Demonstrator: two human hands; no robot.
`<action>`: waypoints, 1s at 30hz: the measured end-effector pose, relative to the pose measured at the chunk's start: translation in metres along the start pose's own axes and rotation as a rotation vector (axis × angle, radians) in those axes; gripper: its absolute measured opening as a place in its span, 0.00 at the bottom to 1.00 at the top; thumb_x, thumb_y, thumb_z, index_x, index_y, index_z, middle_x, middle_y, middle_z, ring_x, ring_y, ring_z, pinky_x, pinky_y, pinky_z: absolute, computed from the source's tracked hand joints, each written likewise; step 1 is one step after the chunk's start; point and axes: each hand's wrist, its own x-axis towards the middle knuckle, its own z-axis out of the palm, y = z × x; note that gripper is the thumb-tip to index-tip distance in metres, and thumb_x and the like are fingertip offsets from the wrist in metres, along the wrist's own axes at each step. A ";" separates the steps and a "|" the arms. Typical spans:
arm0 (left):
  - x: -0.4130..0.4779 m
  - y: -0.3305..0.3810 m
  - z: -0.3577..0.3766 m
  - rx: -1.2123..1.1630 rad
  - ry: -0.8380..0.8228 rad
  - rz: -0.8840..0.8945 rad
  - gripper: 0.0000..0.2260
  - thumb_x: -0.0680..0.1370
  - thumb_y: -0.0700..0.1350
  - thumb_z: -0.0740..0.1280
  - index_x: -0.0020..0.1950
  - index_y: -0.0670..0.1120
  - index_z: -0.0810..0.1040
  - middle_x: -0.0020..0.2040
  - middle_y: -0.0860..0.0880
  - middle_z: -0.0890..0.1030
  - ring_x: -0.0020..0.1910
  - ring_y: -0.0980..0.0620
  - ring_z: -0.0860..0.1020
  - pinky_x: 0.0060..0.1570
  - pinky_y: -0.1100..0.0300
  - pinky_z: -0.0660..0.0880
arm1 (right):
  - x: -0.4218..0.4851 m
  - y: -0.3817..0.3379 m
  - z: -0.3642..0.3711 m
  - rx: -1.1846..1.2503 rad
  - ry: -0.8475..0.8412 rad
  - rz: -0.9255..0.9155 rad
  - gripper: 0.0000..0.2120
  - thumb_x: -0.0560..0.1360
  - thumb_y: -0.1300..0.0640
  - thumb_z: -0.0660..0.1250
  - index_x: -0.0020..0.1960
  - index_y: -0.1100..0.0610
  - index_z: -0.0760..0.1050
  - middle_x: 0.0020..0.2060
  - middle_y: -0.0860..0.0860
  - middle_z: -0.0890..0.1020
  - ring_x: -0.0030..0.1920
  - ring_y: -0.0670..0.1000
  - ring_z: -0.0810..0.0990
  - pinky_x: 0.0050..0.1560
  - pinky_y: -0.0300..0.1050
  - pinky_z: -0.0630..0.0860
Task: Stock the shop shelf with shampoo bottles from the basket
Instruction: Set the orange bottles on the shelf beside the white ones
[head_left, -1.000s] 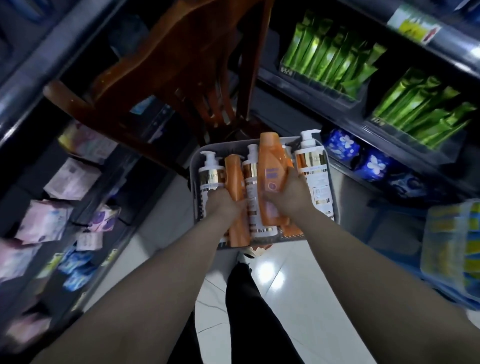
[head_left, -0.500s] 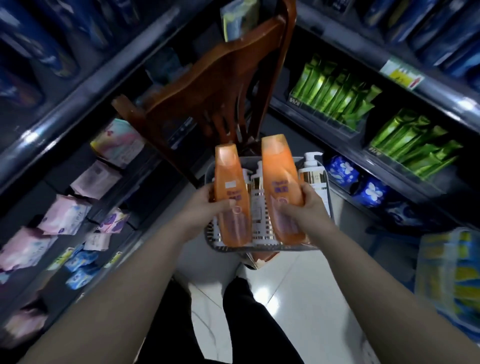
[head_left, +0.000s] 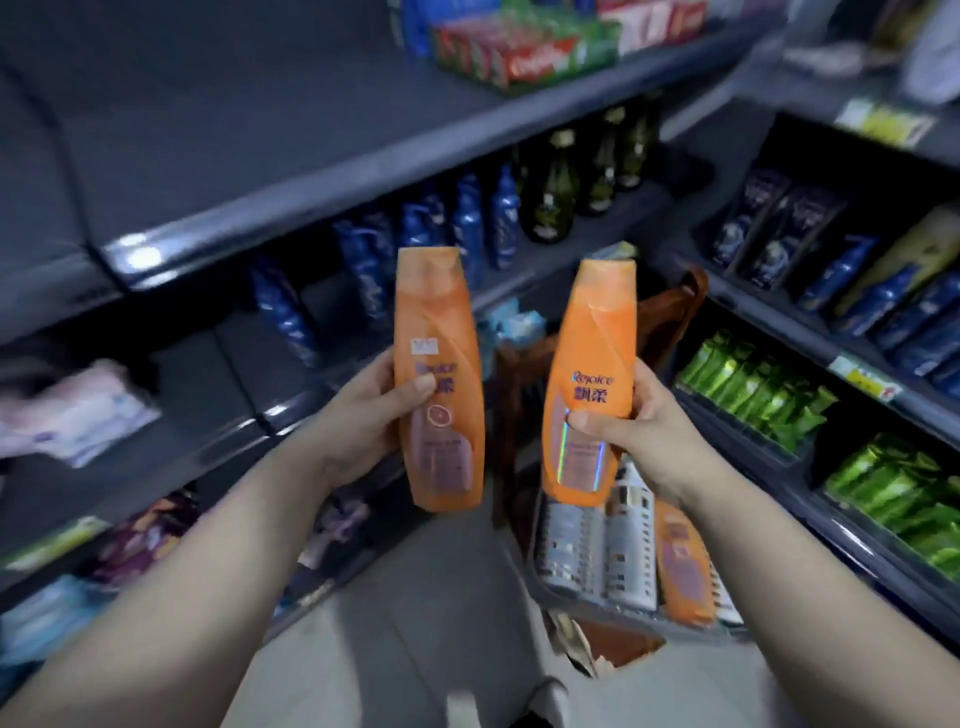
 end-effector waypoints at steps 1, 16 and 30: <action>-0.016 0.013 -0.014 0.027 0.021 0.041 0.28 0.62 0.58 0.80 0.58 0.50 0.77 0.49 0.46 0.83 0.48 0.42 0.79 0.44 0.49 0.75 | 0.001 -0.013 0.021 -0.006 -0.024 -0.037 0.25 0.61 0.65 0.73 0.55 0.54 0.71 0.40 0.45 0.84 0.40 0.43 0.82 0.41 0.37 0.77; -0.255 0.146 -0.220 0.275 0.456 0.431 0.30 0.68 0.54 0.75 0.66 0.48 0.68 0.53 0.45 0.82 0.52 0.42 0.81 0.53 0.37 0.76 | -0.014 -0.142 0.331 -0.121 -0.405 -0.353 0.27 0.62 0.59 0.76 0.59 0.52 0.72 0.45 0.48 0.84 0.47 0.47 0.83 0.45 0.40 0.77; -0.363 0.194 -0.366 0.285 0.815 0.585 0.25 0.71 0.44 0.72 0.64 0.42 0.69 0.53 0.45 0.82 0.51 0.49 0.81 0.50 0.56 0.78 | 0.019 -0.174 0.511 -0.120 -0.608 -0.428 0.25 0.67 0.66 0.75 0.58 0.48 0.72 0.47 0.48 0.84 0.45 0.45 0.84 0.42 0.41 0.78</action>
